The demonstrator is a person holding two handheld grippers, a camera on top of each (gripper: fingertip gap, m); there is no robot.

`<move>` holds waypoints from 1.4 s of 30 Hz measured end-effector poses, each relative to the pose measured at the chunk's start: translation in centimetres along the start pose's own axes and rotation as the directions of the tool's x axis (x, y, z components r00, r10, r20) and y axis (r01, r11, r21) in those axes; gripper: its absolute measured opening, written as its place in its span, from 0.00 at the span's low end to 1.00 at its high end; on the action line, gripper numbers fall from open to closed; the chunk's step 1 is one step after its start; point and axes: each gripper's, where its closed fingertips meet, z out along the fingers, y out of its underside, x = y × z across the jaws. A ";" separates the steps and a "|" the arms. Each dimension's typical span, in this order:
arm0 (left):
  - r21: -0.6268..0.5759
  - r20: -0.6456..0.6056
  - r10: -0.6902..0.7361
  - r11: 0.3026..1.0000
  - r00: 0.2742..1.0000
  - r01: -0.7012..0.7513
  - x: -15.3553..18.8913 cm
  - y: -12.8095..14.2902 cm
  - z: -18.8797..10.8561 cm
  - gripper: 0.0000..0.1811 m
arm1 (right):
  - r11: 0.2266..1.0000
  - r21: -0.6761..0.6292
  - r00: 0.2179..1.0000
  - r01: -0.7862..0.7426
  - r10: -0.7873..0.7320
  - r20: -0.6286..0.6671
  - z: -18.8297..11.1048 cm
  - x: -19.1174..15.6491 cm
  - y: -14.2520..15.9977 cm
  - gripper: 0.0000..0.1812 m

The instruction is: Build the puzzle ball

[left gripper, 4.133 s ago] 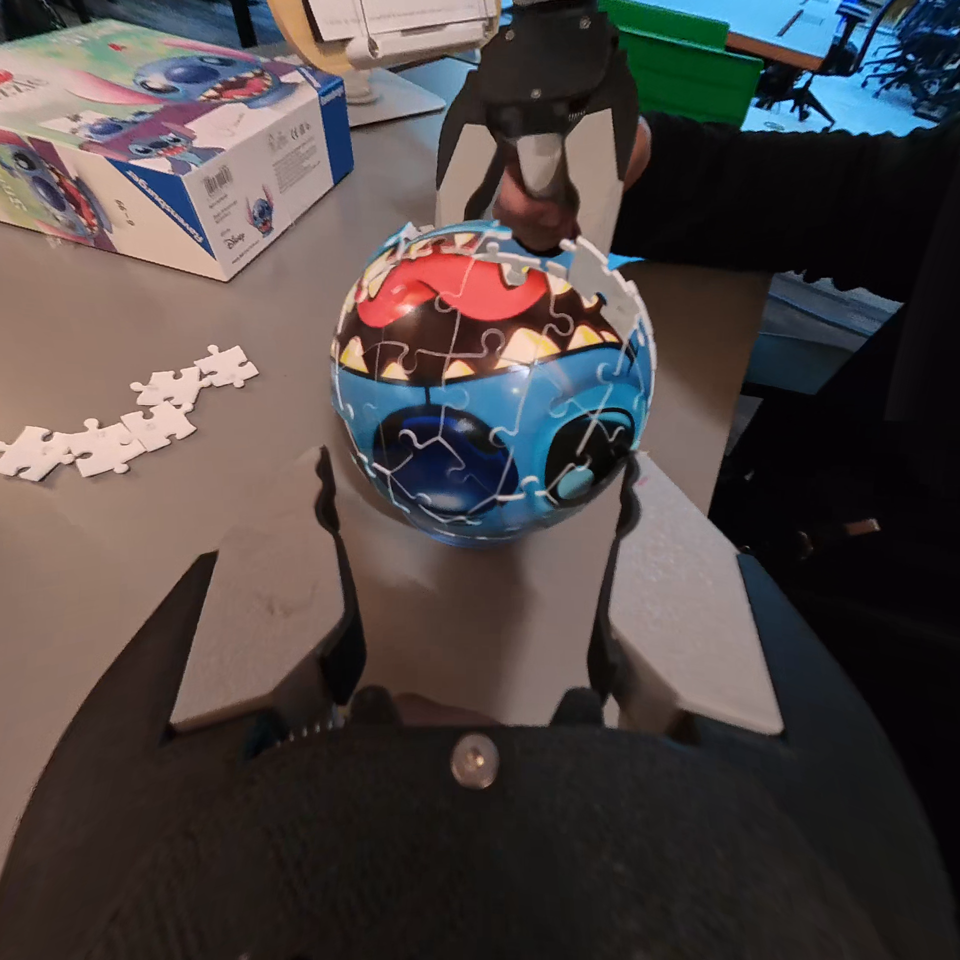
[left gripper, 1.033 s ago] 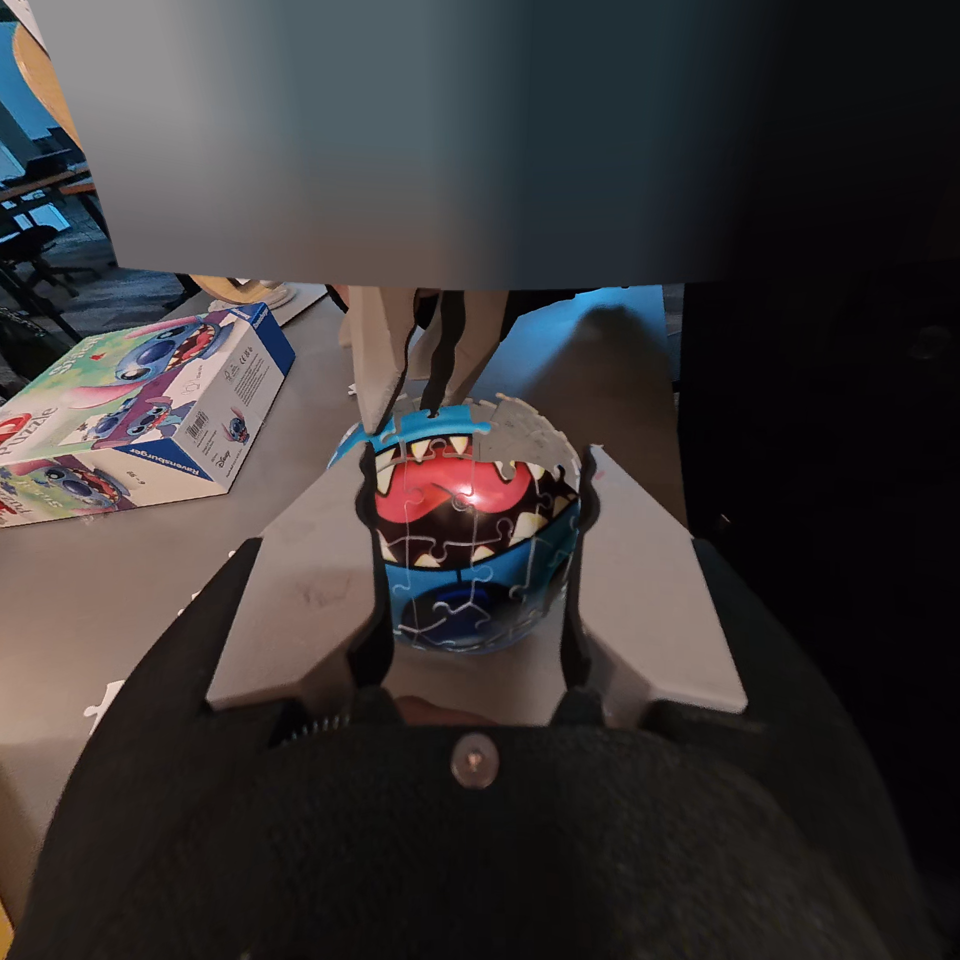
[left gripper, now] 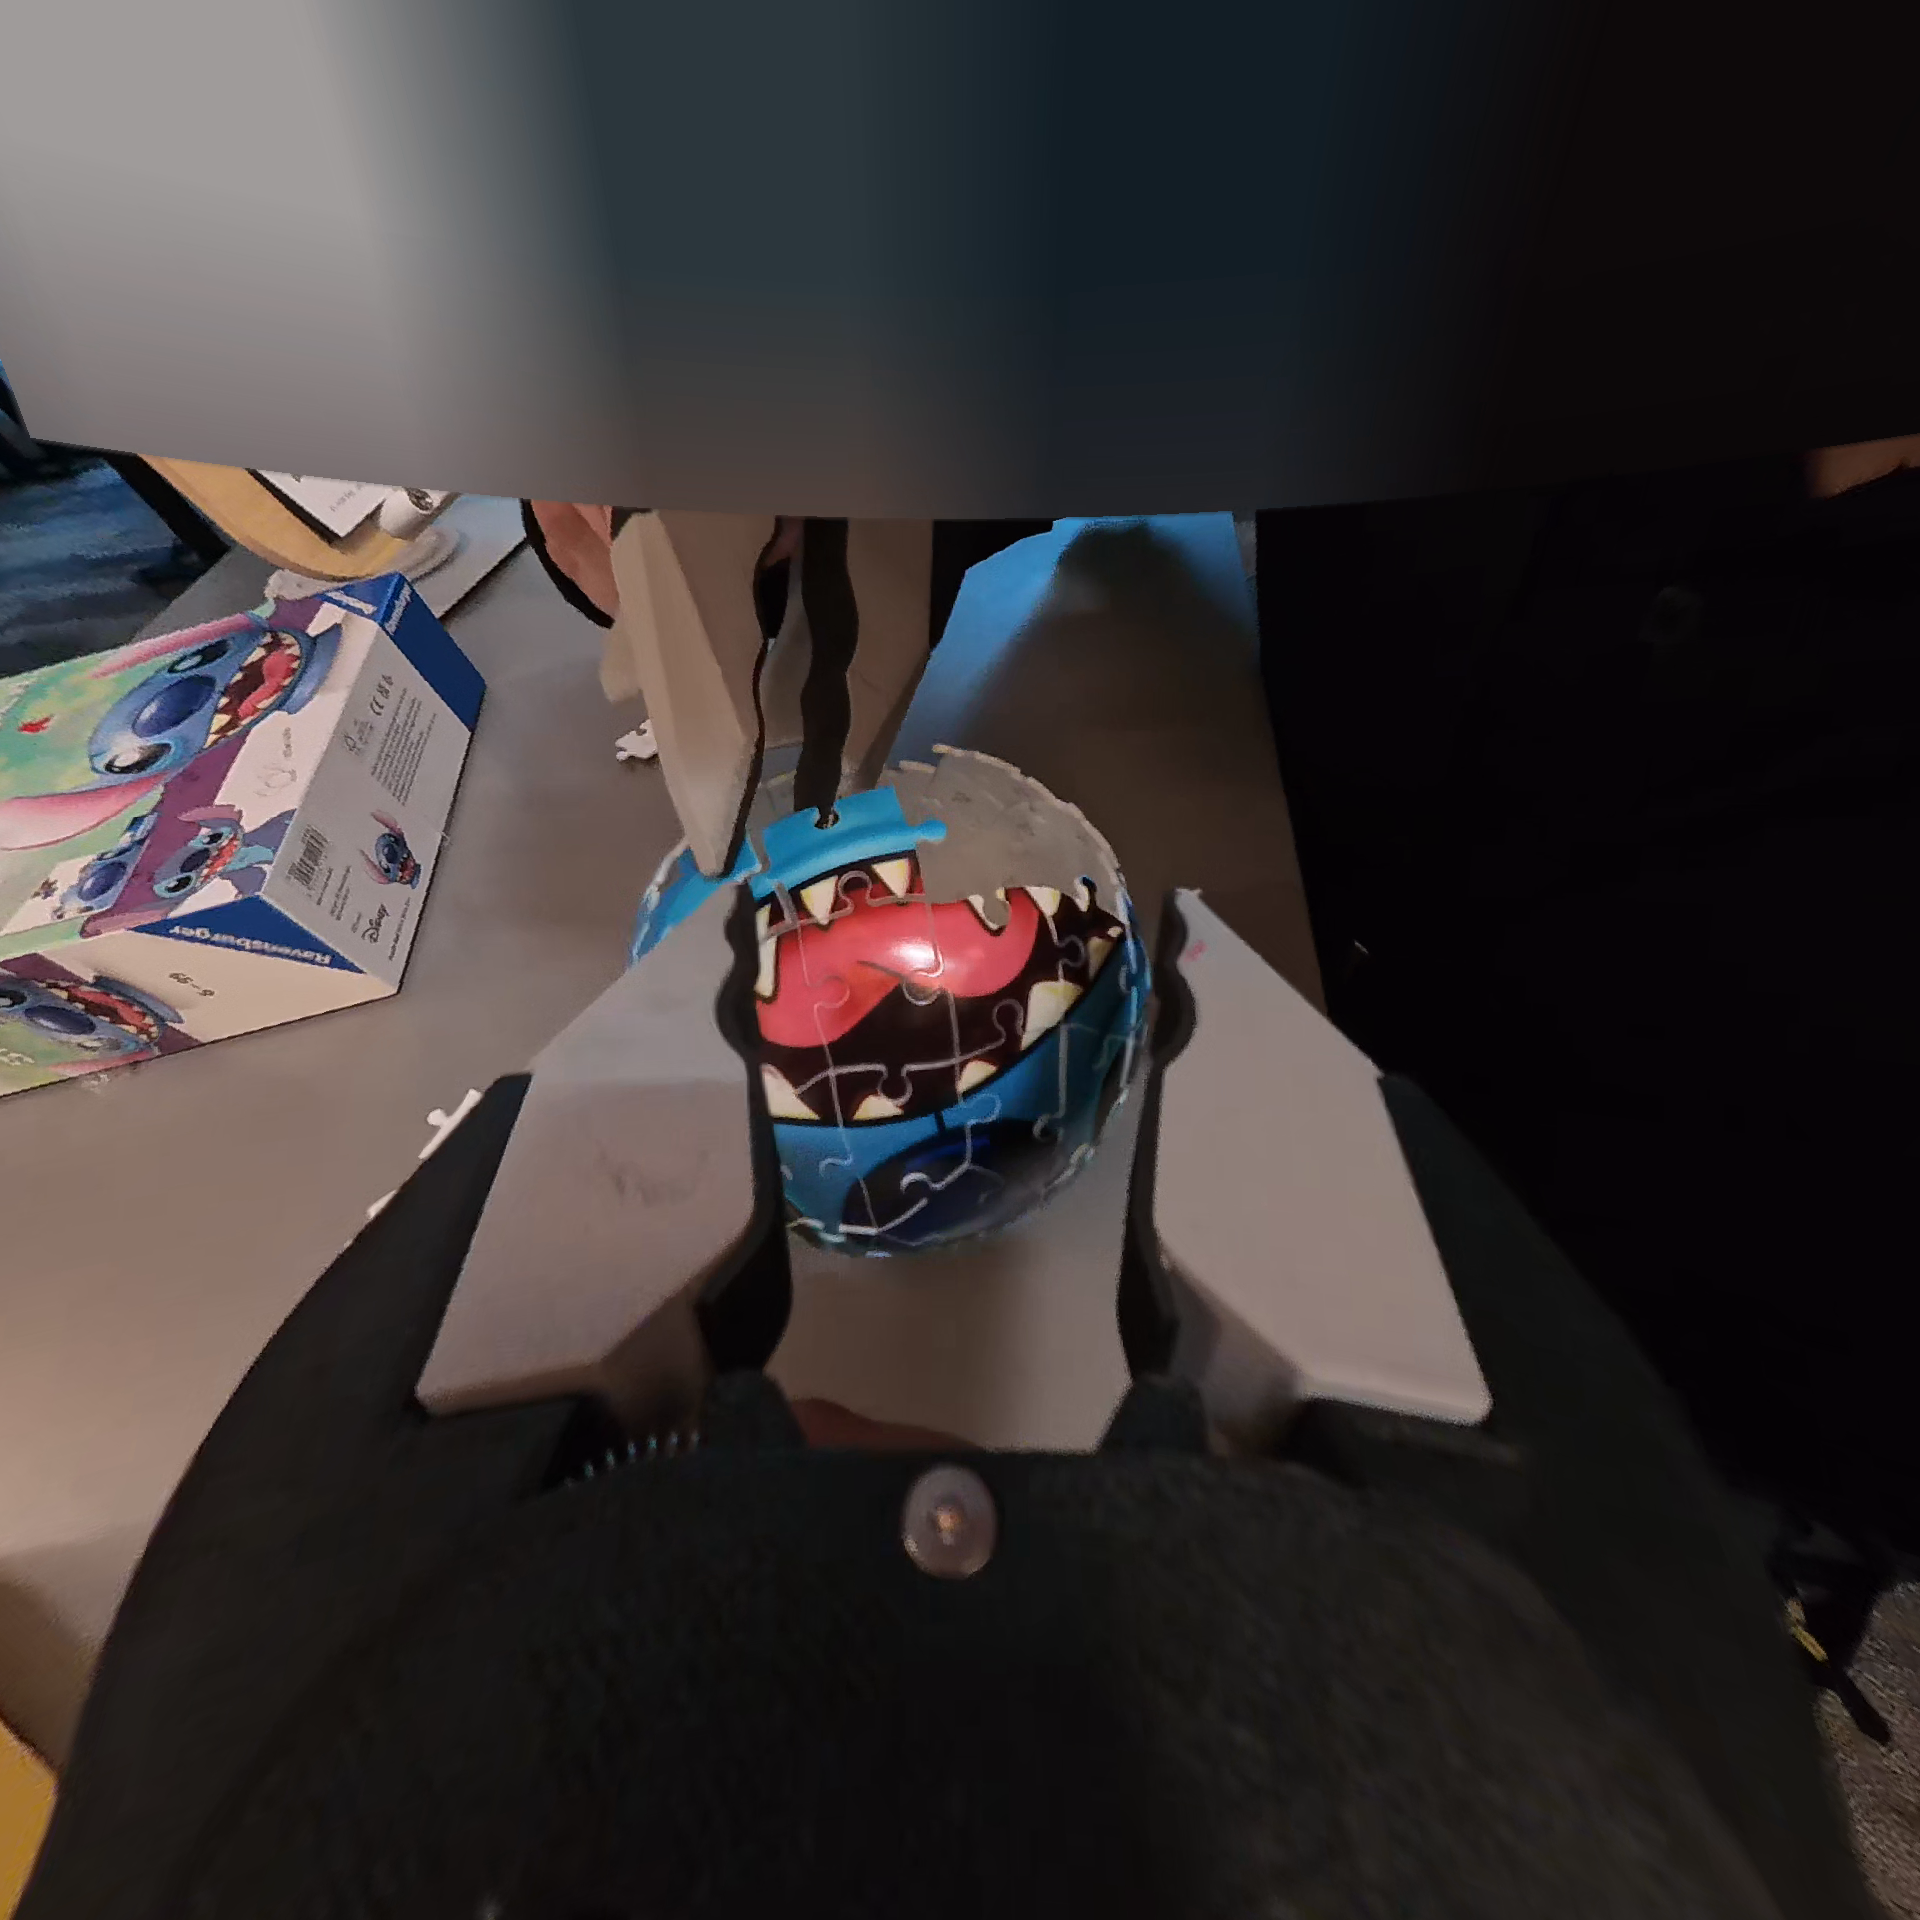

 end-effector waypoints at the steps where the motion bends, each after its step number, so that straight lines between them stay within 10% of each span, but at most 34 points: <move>1: -0.007 0.008 0.002 1.000 1.000 -0.002 -0.1 0.0 0.0 0.41 | 1.000 0.001 1.000 -0.003 0.003 0.000 0.0 0.0 0.0 0.07; 42: -0.063 0.043 0.063 0.996 0.997 -0.060 -0.2 1.0 -0.1 0.43 | 0.947 0.135 0.944 -0.292 0.264 0.196 -0.9 0.4 0.2 0.09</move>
